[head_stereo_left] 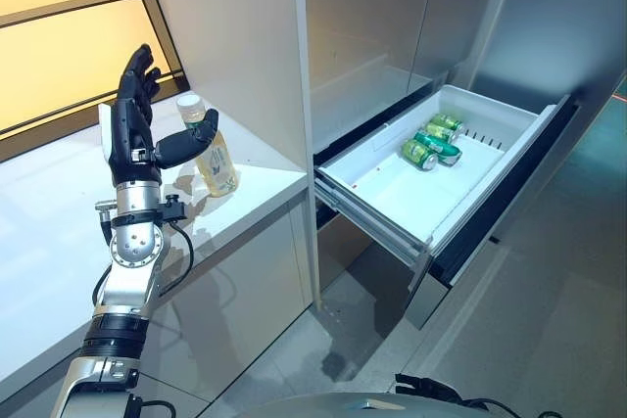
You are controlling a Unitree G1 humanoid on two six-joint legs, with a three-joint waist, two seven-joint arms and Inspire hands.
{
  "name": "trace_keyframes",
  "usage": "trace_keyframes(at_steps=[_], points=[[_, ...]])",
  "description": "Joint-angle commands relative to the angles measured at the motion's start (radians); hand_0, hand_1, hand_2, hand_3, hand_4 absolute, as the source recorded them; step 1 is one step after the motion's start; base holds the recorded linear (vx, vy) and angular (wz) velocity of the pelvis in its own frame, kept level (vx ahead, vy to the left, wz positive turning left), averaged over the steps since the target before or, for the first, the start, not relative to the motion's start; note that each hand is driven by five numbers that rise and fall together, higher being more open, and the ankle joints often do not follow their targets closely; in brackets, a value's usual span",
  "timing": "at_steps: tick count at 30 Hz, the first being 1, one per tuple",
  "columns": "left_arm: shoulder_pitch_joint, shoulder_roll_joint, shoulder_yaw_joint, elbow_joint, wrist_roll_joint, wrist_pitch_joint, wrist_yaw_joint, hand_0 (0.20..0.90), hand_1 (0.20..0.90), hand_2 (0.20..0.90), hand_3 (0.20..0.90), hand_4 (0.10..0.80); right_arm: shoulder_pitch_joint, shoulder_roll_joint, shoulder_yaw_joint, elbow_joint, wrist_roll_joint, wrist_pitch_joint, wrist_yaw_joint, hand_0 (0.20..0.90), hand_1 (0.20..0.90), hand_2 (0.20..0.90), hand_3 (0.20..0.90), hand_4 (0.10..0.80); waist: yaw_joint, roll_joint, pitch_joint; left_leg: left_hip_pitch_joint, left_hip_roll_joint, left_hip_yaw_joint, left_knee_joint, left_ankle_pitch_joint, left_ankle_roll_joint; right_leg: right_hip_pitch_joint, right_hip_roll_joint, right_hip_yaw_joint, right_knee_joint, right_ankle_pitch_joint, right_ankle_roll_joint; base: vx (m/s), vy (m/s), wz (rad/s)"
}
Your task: Put drinks into fridge and close the fridge
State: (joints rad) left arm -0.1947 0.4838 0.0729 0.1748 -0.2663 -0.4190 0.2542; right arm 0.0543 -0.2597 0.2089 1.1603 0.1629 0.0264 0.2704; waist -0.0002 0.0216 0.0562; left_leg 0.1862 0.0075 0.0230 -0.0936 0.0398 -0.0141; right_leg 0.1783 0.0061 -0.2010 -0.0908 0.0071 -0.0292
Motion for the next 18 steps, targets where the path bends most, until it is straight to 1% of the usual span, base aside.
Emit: trace_keyframes(at_steps=[1,11,18], points=[[-0.087,0.039,0.014,-0.038,-0.028,-0.061,-0.026,0.900,0.900,0.900,0.900,0.800,0.002,0.017,0.036,0.019,-0.056,0.014,0.041,0.900,0.900,0.900,0.900,0.800,-0.002,-0.018,-0.006,0.014,-0.024,0.034,0.007,-0.100,0.026,-0.007,-0.033,0.022,0.096,-0.087,0.074,0.000,0.000,0.00],[-0.093,0.045,-0.001,0.009,-0.031,-0.030,-0.044,0.900,0.900,0.900,0.900,0.800,-0.006,0.011,0.030,0.033,-0.065,0.014,0.044,0.900,0.900,0.900,0.900,0.800,-0.004,-0.016,-0.007,0.019,-0.025,0.041,0.007,-0.101,0.026,-0.003,-0.032,0.026,0.094,-0.085,0.077,0.000,0.000,0.00],[-0.094,0.042,-0.005,0.018,-0.058,-0.014,-0.066,0.900,0.900,0.900,0.900,0.800,0.006,0.008,0.032,-0.018,-0.065,0.052,0.046,0.900,0.900,0.900,0.900,0.800,-0.016,-0.017,-0.003,0.021,-0.024,0.049,0.008,-0.101,0.027,-0.005,-0.033,0.033,0.095,-0.083,0.080,0.005,0.001,-0.04]])
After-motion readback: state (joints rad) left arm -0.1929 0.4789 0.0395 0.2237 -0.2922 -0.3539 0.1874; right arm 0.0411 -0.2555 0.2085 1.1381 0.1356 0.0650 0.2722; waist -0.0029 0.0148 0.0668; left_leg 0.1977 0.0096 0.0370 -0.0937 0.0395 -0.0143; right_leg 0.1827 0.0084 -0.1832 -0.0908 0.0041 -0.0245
